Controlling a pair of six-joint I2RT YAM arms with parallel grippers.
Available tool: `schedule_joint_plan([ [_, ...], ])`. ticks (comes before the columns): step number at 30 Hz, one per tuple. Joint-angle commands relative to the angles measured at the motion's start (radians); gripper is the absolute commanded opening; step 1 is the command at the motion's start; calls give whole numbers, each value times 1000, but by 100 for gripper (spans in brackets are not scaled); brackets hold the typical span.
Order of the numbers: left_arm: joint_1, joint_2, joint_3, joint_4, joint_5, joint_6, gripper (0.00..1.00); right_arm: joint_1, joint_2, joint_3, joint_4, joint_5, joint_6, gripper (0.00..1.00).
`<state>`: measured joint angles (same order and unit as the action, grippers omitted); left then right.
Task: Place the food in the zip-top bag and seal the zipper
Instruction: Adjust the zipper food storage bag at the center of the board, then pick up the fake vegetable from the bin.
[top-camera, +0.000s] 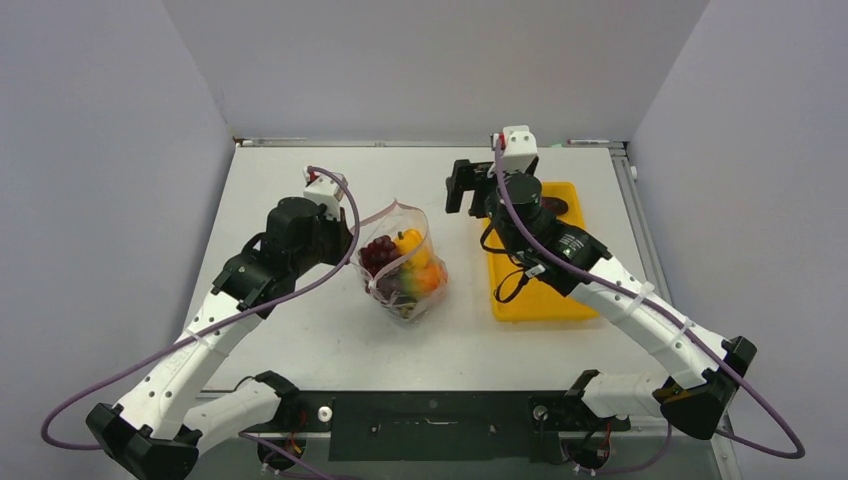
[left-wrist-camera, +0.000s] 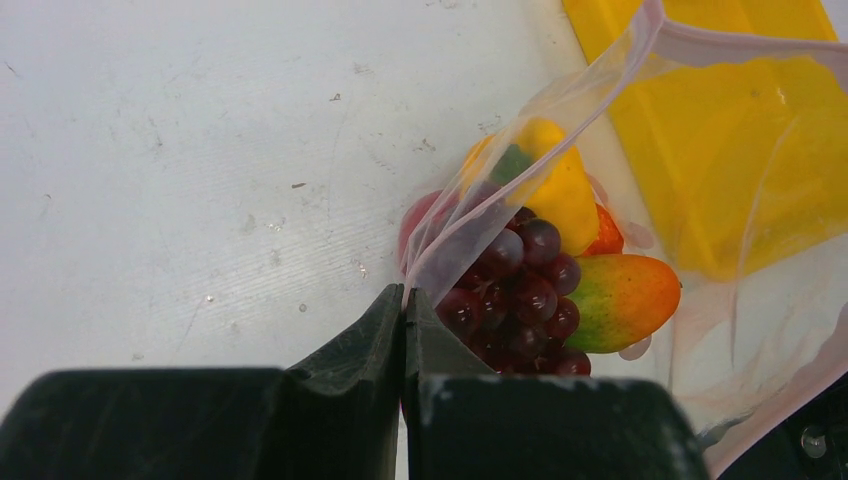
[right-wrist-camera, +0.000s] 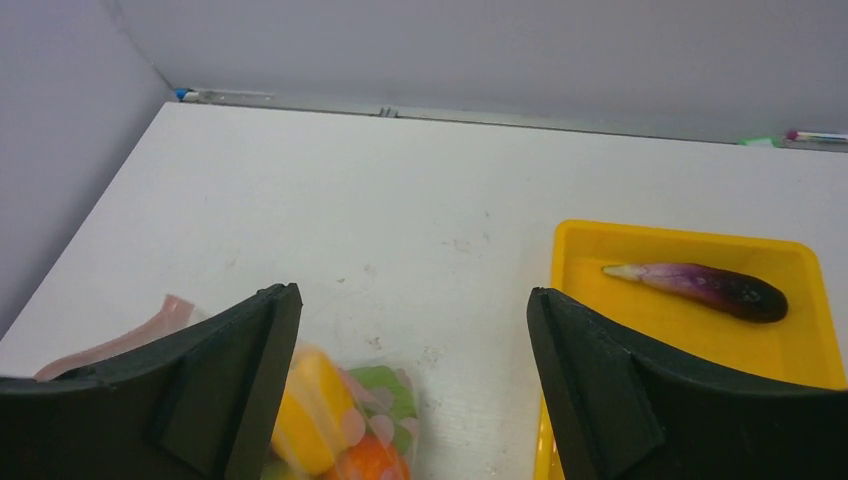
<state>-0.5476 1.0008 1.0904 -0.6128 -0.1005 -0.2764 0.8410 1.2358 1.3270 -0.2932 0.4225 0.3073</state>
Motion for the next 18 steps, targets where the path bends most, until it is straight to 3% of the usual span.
schedule_joint_plan([
  [1, 10, -28, -3, 60, 12, 9, 0, -94, -16, 11, 8, 58, 65, 88],
  [6, 11, -43, -13, 63, 13, 10, 0, -168, -17, -80, 75, 104, 136, 98],
  [18, 13, -56, -26, 71, 20, 2, 0, -336, 46, -201, 121, 85, 387, 100],
])
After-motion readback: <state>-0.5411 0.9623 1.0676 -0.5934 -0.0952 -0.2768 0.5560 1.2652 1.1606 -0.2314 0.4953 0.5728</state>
